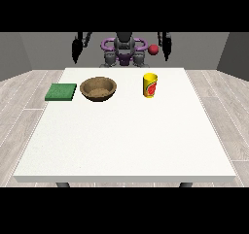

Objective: Pick the cup and pour the ball into the bowl, then pick the bowl and place it on the pad

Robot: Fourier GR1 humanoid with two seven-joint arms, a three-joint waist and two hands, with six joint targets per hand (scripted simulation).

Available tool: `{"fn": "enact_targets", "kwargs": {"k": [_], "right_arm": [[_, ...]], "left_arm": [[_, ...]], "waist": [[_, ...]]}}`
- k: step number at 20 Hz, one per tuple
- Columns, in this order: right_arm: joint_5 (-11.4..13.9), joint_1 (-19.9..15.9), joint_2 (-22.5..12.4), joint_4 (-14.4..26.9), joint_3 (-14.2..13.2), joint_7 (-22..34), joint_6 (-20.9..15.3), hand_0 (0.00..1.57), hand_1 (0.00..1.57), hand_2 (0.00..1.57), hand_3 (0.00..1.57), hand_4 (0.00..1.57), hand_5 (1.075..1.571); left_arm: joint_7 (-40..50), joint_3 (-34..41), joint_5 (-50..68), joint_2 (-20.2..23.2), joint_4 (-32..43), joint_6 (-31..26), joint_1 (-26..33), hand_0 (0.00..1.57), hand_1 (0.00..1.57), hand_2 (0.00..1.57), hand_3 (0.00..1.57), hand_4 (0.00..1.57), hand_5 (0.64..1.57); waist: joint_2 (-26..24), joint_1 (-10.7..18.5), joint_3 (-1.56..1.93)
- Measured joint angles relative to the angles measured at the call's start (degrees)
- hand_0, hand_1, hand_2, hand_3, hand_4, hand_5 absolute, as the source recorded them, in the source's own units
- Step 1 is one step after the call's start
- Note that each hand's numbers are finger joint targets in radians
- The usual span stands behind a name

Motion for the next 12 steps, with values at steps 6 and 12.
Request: {"fn": "enact_targets", "kwargs": {"k": [6,12], "right_arm": [[-0.6,-0.9,-1.5,-4.2,-0.2,3.5,0.6,0.0,0.0,0.0,0.0,0.62,1.559],[-7.4,0.7,-2.8,-7.4,-3.6,10.4,3.4,0.0,0.0,0.0,0.0,0.57,1.563]], "left_arm": [[4.1,0.5,0.1,1.8,-3.6,-0.1,-0.1,0.0,0.0,0.0,0.0,0.0,1.535],[19.2,-8.4,2.2,-3.2,-11.0,7.9,-0.9,0.0,0.0,0.0,0.0,0.0,1.535]], "waist": [[-10.4,0.5,-0.38],[-15.4,0.1,-0.6]]}}
